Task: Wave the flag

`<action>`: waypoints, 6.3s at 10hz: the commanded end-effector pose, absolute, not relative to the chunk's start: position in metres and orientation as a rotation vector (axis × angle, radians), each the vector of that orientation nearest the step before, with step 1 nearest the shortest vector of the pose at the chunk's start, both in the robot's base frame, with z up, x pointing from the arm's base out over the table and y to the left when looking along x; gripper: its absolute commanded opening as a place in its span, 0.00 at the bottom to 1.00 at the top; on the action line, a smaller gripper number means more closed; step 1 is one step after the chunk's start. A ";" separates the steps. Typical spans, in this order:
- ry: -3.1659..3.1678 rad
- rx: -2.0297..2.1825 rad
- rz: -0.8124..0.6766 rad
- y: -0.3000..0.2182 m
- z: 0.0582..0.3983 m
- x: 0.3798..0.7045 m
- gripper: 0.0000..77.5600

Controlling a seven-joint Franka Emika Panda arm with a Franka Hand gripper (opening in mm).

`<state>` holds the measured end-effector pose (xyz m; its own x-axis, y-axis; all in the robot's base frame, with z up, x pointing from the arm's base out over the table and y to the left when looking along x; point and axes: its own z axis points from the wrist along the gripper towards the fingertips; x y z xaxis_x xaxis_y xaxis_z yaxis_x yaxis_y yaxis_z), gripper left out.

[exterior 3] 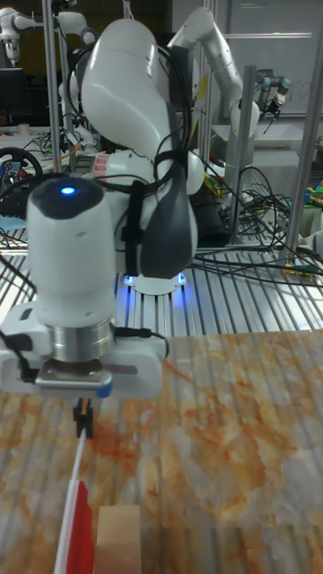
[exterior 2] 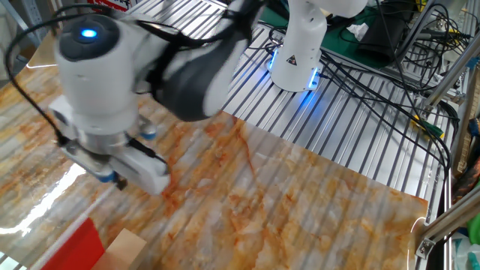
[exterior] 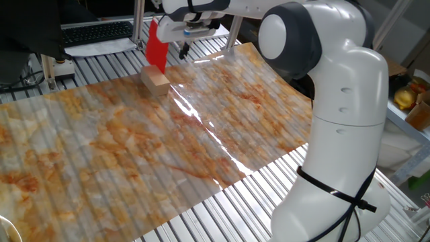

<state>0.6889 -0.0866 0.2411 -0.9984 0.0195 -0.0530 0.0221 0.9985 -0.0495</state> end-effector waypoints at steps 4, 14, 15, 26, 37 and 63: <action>3.103 0.233 -0.057 0.100 0.252 0.609 0.01; 3.100 0.231 -0.013 0.084 0.250 0.629 0.01; 3.104 0.197 -0.032 0.063 0.249 0.637 0.01; 3.106 0.083 -0.102 -0.056 0.263 0.635 0.01; 3.018 0.671 0.117 0.119 0.233 0.621 0.01; 3.123 0.377 0.229 -0.027 0.267 0.669 0.01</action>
